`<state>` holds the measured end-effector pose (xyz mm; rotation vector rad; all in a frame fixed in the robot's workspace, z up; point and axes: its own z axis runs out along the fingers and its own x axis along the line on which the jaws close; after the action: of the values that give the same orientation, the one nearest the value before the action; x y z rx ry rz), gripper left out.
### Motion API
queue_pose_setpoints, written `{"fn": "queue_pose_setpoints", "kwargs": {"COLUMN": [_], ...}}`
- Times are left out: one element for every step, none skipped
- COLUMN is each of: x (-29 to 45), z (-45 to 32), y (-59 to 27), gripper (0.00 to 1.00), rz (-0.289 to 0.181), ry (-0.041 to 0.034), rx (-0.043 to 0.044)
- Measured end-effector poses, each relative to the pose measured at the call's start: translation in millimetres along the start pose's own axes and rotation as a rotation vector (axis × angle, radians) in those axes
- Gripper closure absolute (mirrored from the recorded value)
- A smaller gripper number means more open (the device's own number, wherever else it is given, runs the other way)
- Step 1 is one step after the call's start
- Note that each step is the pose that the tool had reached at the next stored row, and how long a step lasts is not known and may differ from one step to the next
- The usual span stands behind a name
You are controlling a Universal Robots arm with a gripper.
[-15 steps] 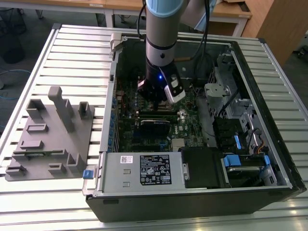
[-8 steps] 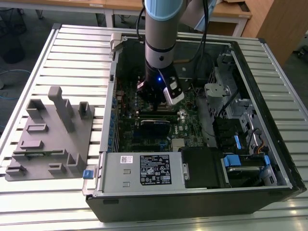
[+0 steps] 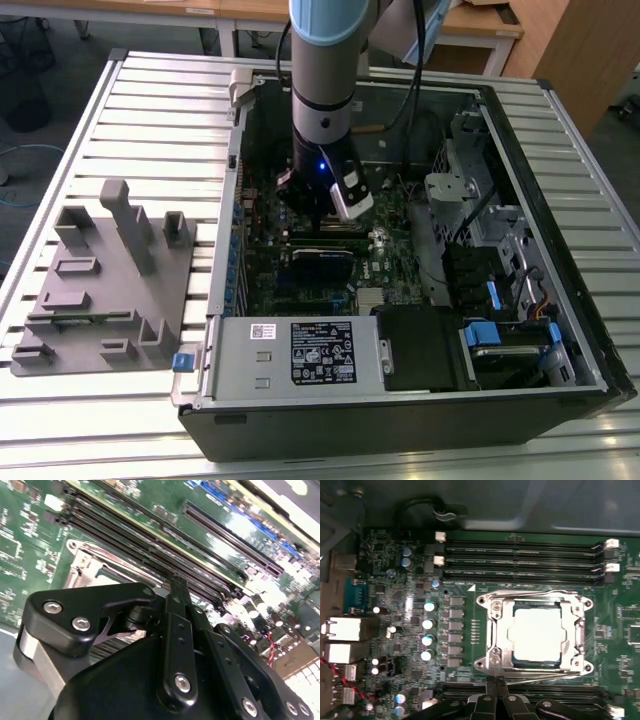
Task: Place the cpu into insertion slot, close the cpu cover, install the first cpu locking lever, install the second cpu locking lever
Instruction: 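Install the second cpu locking lever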
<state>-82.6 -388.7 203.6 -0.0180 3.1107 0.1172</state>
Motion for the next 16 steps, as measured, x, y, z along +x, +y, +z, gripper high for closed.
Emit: {"fn": "queue_pose_setpoints", "kwargs": {"x": [1.3, 2.3, 3.2, 4.0, 4.8, 5.5, 6.0, 6.0, 6.0, 6.0, 6.0, 6.1, 6.1, 6.1, 6.0, 6.0], "z": [0.2, 0.4, 0.6, 0.7, 0.8, 0.9, 1.0, 1.1, 1.1, 1.1, 1.2, 1.2, 1.3, 1.4, 1.5, 1.5], "y": [0.0, 0.0, 0.1, 0.2, 0.3, 0.5, 0.8, 0.9, 0.9, 0.9, 0.9, 1.1, 1.7, 2.7, 3.9, 4.9], "gripper": [0.89, 0.89, 0.89, 0.89, 0.89, 0.89, 0.89, 0.89, 0.89, 0.89, 0.89, 0.89, 0.89, 0.89, 0.89, 0.89], "rz": [0.001, 0.001, 0.001, 0.001, 0.002, 0.002, 0.002, 0.002, 0.002, 0.002, 0.002, 0.002, 0.002, 0.002, 0.002, 0.002], "ry": [-0.0001, -0.0002, -0.0002, -0.0001, 0.0000, 0.0000, 0.0000, -0.0001, 0.0000, -0.0001, -0.0001, -0.0001, -0.0002, -0.0002, -0.0001, -0.0001], "rx": [0.0000, -0.0001, -0.0001, 0.0000, 0.0002, 0.0003, 0.0002, 0.0001, 0.0001, 0.0001, 0.0000, 0.0000, 0.0000, 0.0000, 0.0000, 0.0000]}}
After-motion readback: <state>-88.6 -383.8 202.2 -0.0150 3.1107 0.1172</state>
